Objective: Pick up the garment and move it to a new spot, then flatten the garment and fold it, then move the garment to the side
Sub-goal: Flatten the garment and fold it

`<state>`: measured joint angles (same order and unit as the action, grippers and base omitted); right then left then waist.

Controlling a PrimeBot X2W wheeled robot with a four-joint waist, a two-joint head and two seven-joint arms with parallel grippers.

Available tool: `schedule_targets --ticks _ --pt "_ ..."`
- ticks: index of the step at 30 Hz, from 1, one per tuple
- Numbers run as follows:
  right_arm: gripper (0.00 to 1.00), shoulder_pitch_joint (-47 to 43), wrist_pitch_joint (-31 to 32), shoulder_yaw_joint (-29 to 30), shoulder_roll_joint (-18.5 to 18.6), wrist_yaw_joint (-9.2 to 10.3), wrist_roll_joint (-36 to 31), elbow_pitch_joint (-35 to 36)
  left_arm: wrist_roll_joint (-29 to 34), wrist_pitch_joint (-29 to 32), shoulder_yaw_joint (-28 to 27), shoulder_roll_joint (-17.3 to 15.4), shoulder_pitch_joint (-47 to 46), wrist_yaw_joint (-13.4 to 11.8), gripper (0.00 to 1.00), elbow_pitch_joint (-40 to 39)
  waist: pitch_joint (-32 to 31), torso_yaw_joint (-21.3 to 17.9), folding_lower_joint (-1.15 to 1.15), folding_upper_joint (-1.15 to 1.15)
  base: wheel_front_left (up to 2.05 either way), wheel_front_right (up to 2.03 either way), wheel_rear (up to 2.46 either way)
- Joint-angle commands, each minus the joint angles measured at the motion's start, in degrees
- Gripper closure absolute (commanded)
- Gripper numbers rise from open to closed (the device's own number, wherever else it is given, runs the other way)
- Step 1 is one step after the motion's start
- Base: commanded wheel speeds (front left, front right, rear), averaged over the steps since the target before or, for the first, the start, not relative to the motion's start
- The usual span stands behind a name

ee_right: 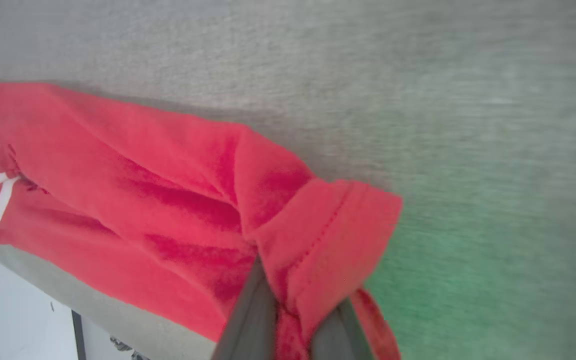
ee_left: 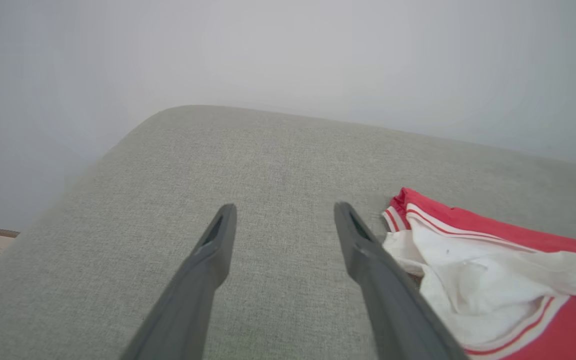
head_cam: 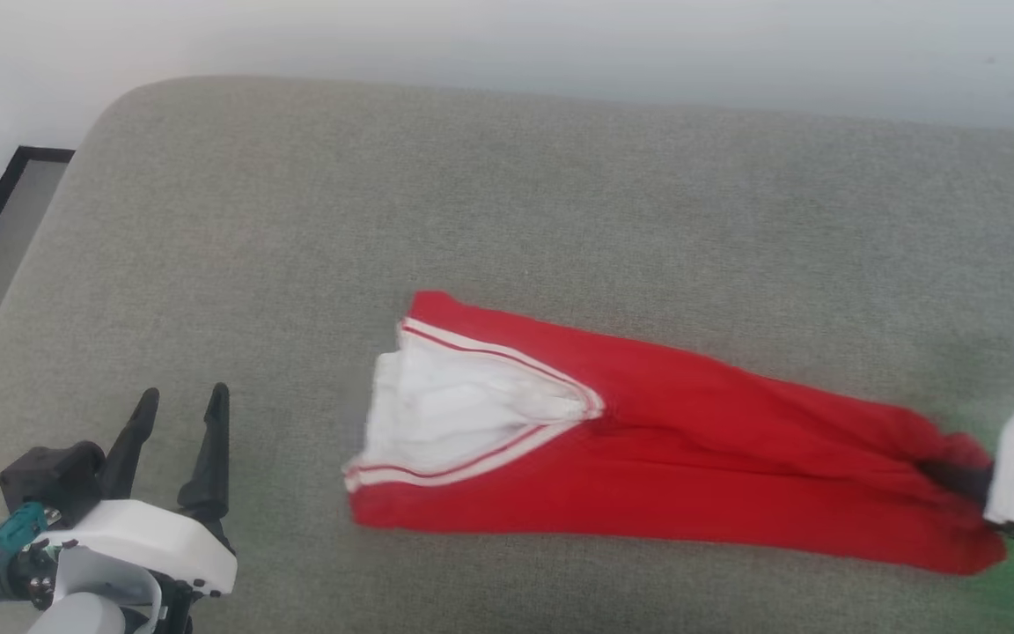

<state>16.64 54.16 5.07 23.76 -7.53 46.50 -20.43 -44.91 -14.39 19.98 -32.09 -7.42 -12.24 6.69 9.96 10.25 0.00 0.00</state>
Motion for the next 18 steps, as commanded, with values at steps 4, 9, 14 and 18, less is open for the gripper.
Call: schedule_targets --ticks 4,9,14,18 --pt "1.00 -0.74 -1.23 3.26 3.35 0.07 -1.13 -1.55 0.47 -0.47 -0.25 0.23 1.43 0.57 0.00 -0.05 -0.03 -0.67 0.00 0.00 0.00 0.00 0.00" --pt "1.00 1.44 -2.30 7.57 6.89 0.07 -1.93 -4.77 0.75 -0.51 -0.33 0.43 0.79 0.66 0.00 0.03 0.59 -1.50 0.00 0.00 0.00 0.00 0.00" --pt "1.00 3.79 -3.20 9.56 9.43 0.07 -3.35 -8.52 1.00 -0.54 -0.43 0.61 0.05 0.52 0.00 0.02 1.15 -2.27 0.00 0.00 0.00 0.00 0.00" --pt "1.00 4.74 -2.16 7.61 9.38 0.06 -2.73 -7.52 0.87 -0.58 -0.60 0.61 0.27 0.48 0.00 -0.17 1.24 -2.96 0.00 0.00 0.00 0.00 0.00"
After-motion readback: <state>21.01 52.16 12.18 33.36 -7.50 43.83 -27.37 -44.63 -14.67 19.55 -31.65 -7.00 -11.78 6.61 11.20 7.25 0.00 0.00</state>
